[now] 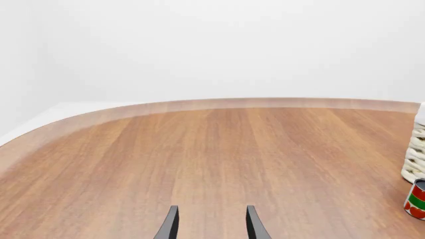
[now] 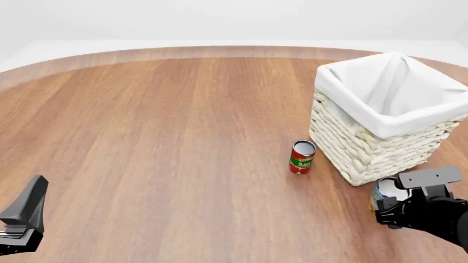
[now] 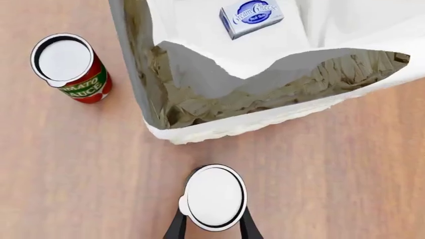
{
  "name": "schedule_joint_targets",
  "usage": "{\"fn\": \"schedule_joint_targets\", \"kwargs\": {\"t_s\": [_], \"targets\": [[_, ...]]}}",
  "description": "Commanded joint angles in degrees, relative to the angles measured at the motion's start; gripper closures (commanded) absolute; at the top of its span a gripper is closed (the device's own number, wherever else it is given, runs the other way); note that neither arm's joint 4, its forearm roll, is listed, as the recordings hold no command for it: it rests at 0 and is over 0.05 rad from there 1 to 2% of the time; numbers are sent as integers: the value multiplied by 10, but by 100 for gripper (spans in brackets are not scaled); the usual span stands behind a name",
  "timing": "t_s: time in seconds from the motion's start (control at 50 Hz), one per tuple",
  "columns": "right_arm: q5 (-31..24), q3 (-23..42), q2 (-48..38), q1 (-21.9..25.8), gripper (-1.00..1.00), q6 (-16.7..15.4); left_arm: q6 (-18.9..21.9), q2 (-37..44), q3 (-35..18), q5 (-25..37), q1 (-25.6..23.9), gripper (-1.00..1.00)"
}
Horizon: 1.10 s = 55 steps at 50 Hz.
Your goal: Pick up the alphabet soup and the cream cheese box, and put them in the basket.
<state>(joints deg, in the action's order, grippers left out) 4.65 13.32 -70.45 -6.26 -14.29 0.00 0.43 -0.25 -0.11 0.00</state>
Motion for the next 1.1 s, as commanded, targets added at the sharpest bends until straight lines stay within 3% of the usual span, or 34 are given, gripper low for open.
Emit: {"fn": "schedule_joint_targets", "kwargs": {"t_s": [0.02,0.58,0.9,1.1], "targets": [[-36,-3,46,4,100,14,0,0,0,0,0,-100],[-131,11,121,-19,100,-2,0,0,0,0,0,-100],[-243,28,218,1,100,6,0,0,0,0,0,-100],[-295,45,260,16,100,28,0,0,0,0,0,-100]]}}
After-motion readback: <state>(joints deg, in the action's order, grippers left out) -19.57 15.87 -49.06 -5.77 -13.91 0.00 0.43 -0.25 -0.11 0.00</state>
